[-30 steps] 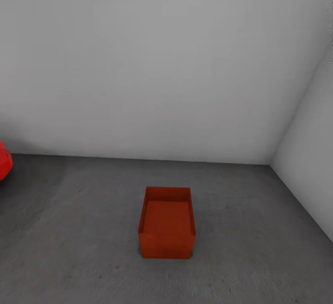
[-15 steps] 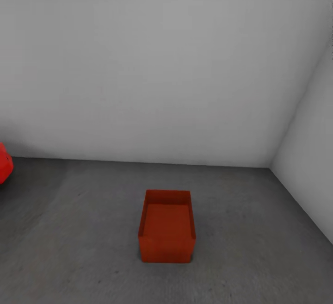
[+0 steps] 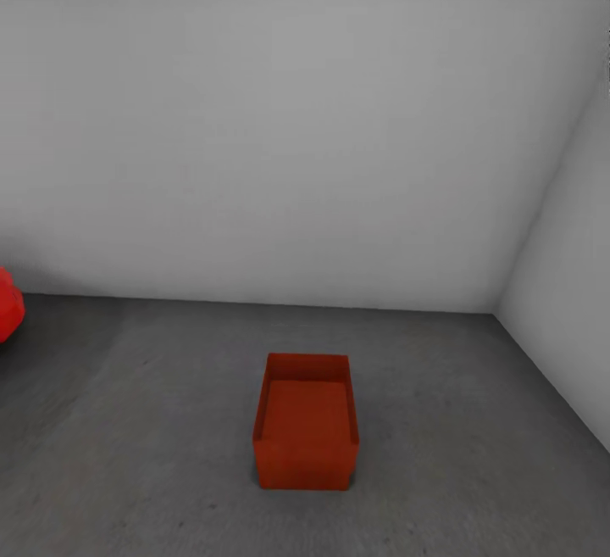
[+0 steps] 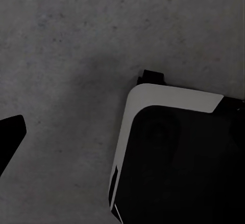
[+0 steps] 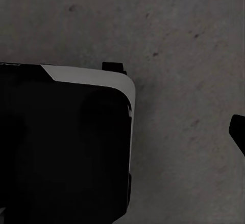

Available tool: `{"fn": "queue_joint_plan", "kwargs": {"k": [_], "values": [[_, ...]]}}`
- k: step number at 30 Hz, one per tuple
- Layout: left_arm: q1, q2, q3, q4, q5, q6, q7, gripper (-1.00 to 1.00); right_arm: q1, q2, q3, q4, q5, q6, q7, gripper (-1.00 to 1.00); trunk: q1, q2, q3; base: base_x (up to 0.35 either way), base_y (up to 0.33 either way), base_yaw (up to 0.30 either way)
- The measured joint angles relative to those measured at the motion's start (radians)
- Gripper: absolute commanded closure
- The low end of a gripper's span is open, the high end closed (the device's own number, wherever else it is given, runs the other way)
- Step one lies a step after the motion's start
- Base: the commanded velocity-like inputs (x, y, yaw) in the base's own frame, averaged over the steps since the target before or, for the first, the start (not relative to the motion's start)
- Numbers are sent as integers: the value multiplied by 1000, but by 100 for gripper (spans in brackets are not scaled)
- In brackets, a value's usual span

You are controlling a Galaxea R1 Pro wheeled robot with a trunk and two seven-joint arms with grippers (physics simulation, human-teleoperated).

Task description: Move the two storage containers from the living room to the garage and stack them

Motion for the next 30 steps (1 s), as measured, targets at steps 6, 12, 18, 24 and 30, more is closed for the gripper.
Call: {"fn": "queue_joint_plan", "kwargs": {"k": [6,12,18,24,30], "values": [[0,0,0,0,0,0,0,-100,0,0,0,0,0,0,0,-100,0,0,10,0,0,0],[0,1,0,0,0,0,0,-100,0,0,0,0,0,0,0,-100,0,0,19,0,0,0],[0,1,0,0,0,0,0,-100,0,0,0,0,0,0,0,-100,0,0,29,0,0,0],[0,1,0,0,0,0,0,-100,0,0,0,0,0,0,0,-100,0,0,39,0,0,0],[0,1,0,0,0,0,0,-100,0,1,0,0,0,0,0,-100,0,0,48,0,0,0]]}}
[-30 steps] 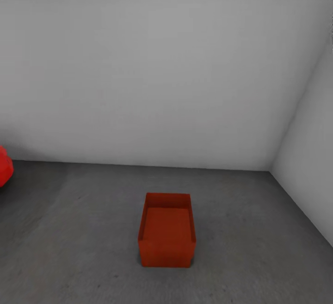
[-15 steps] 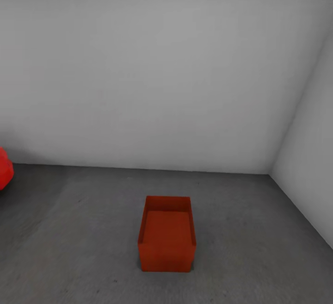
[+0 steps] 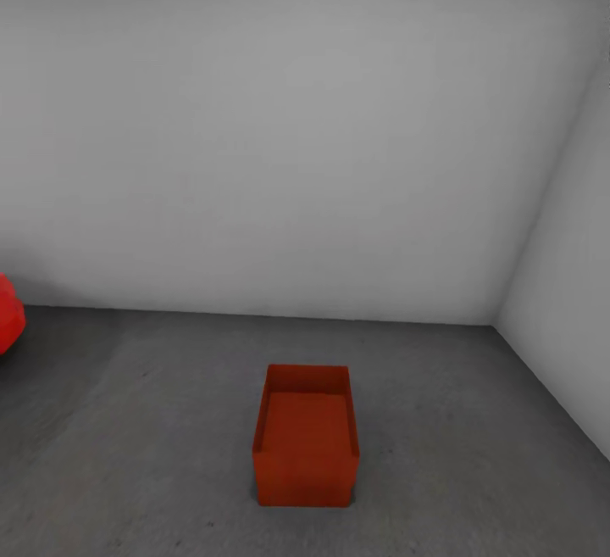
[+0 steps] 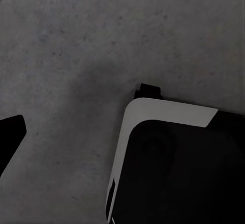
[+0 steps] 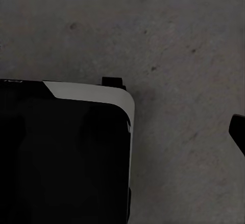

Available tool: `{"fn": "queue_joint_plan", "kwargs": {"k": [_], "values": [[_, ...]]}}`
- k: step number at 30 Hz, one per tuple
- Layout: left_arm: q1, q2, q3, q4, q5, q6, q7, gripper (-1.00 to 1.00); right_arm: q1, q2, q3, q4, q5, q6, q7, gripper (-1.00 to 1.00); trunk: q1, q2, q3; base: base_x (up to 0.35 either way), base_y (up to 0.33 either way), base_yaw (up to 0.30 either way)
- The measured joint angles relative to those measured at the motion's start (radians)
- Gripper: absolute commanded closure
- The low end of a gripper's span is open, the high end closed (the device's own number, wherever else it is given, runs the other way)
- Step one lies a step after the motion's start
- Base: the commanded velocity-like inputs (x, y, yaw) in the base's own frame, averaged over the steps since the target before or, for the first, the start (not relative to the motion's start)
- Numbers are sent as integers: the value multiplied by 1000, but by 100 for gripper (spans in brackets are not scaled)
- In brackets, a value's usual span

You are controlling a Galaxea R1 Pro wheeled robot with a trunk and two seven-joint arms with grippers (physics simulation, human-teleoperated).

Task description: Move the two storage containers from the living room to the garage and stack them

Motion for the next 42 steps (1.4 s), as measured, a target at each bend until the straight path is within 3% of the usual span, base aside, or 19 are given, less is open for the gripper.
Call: {"fn": "queue_joint_plan", "kwargs": {"k": [42], "values": [[0,1,-3,-3,-2,-5,-1,-100,0,1,0,0,0,0,-1,-100,0,0,68,0,0,0]]}}
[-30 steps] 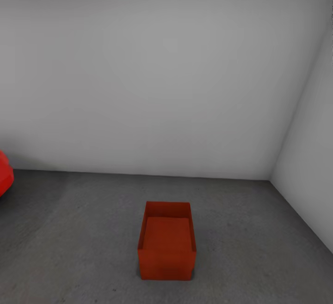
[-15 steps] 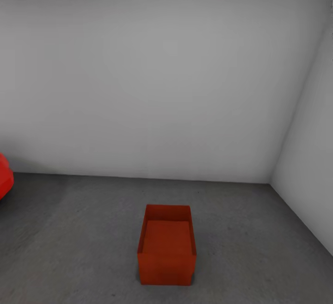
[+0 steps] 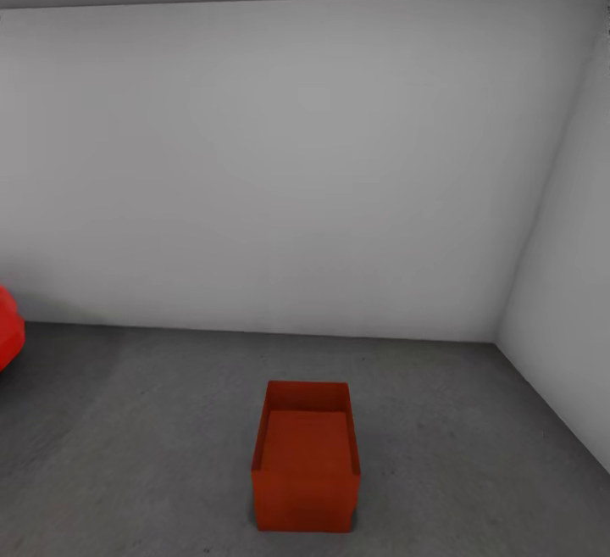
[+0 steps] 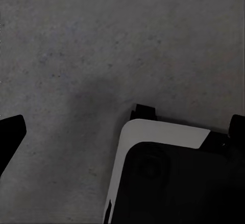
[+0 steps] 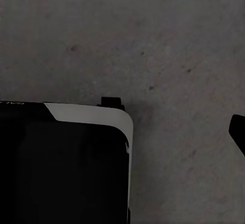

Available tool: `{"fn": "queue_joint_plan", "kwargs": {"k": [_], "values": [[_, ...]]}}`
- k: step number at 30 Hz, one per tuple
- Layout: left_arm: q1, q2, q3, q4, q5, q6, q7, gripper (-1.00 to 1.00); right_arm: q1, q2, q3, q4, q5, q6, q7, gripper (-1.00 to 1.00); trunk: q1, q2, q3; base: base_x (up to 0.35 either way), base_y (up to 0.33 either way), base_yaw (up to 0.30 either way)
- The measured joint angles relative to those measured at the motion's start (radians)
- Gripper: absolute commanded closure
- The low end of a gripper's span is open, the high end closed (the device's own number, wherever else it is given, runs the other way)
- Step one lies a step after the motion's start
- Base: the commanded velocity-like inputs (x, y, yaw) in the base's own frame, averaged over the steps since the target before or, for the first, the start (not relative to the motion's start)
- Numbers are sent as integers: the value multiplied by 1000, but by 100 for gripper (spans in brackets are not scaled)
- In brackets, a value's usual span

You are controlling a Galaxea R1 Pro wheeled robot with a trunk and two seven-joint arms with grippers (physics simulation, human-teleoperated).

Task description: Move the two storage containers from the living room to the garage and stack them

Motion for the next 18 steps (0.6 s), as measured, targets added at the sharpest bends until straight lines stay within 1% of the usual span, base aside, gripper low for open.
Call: {"fn": "queue_joint_plan", "kwargs": {"k": [7,13,18], "values": [[2,-3,4,9,12,-11,-6,-100,0,0,0,0,-1,0,0,-100,0,0,11,0,0,0],[9,-3,5,11,17,-3,-51,-100,0,1,0,0,-1,7,0,-100,0,0,21,0,0,0],[9,-4,5,11,24,-1,-60,-100,0,1,0,0,-1,8,0,-100,0,0,29,0,0,0]]}}
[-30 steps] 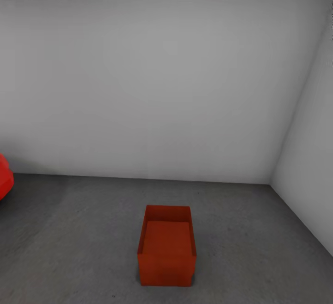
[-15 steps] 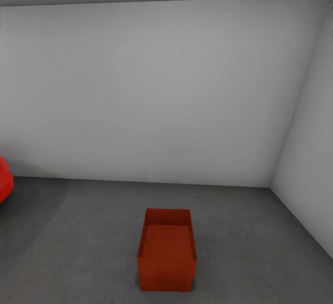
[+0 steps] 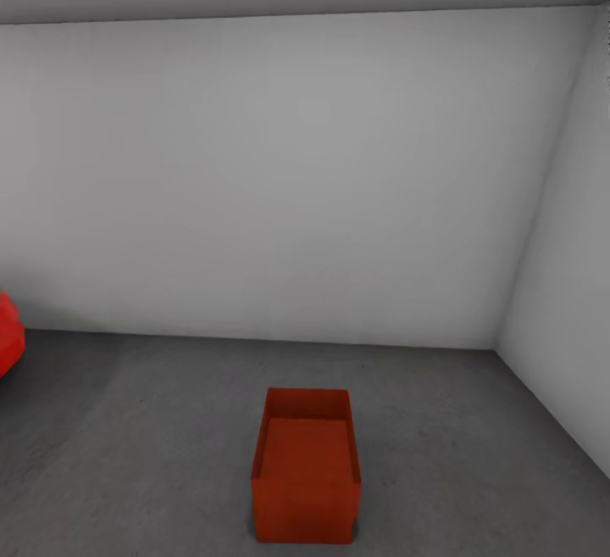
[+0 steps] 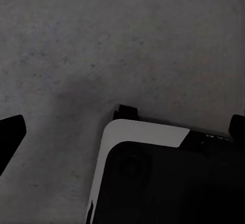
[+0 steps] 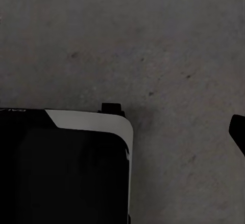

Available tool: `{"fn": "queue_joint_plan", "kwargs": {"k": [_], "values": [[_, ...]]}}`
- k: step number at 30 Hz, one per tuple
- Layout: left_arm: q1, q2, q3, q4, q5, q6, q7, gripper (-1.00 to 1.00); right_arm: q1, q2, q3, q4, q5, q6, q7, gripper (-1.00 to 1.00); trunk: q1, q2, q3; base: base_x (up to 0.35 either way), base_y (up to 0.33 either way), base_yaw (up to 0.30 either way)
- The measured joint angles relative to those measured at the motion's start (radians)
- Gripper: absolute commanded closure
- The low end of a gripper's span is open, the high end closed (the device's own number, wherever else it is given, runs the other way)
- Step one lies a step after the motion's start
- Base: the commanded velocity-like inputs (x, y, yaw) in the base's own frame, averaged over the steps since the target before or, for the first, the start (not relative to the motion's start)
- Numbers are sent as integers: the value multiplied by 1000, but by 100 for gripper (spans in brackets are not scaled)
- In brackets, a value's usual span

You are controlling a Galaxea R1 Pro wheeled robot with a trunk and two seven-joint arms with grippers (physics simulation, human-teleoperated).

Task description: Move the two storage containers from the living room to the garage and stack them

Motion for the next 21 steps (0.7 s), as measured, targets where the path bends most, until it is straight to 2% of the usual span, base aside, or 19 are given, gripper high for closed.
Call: {"fn": "queue_joint_plan", "kwargs": {"k": [7,21], "values": [[0,-2,0,0,63,-3,-1,-100,0,-3,0,0,-2,4,-2,-100,0,0,6,0,0,0],[0,-2,-1,-9,71,-12,-1,-100,0,-12,4,-1,3,2,0,-100,0,0,7,0,0,0]]}}
